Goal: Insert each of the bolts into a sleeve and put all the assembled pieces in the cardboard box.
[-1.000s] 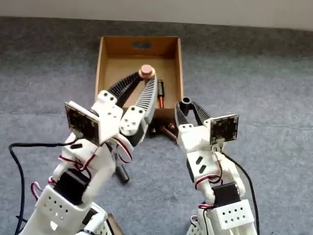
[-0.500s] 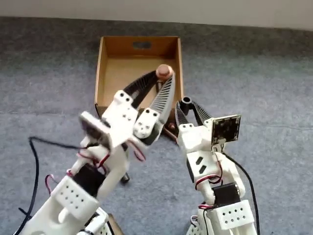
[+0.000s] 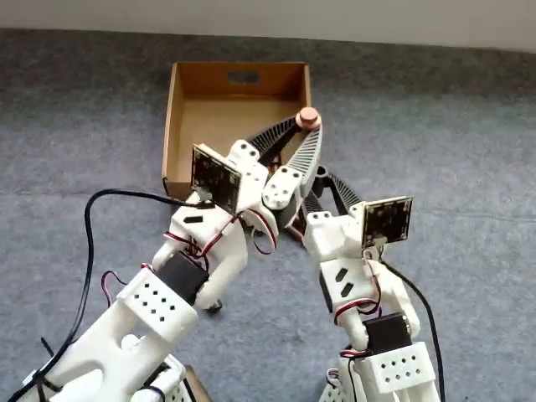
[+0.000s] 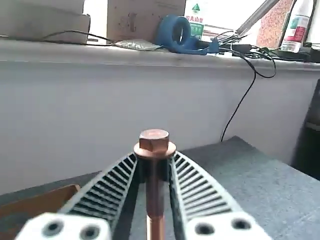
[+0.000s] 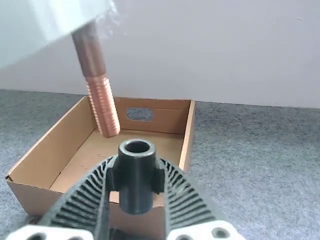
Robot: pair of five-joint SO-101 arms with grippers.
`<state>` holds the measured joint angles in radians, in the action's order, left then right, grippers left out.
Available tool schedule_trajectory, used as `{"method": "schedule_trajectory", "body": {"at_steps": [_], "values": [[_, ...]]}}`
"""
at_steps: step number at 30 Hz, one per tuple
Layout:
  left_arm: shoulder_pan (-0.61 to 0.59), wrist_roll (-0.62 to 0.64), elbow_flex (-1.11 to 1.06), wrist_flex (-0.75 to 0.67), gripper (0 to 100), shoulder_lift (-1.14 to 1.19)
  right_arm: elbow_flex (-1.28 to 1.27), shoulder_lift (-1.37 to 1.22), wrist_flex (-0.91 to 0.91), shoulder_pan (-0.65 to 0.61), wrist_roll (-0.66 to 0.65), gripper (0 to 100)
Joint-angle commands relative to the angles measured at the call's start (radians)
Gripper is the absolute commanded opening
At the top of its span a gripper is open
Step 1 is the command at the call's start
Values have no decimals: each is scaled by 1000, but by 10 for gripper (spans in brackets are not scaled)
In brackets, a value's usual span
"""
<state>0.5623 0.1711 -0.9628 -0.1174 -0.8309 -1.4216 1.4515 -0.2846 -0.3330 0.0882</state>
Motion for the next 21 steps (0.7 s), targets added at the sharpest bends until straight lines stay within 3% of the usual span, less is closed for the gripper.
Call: {"method": "schedule_trajectory", "body": {"at_steps": [1,21], "values": [[7,55,74,-31,8,2,8,18,22,2,8,5],[25,57,84,-26,8,10,12,18,22,2,-74,5]]}}
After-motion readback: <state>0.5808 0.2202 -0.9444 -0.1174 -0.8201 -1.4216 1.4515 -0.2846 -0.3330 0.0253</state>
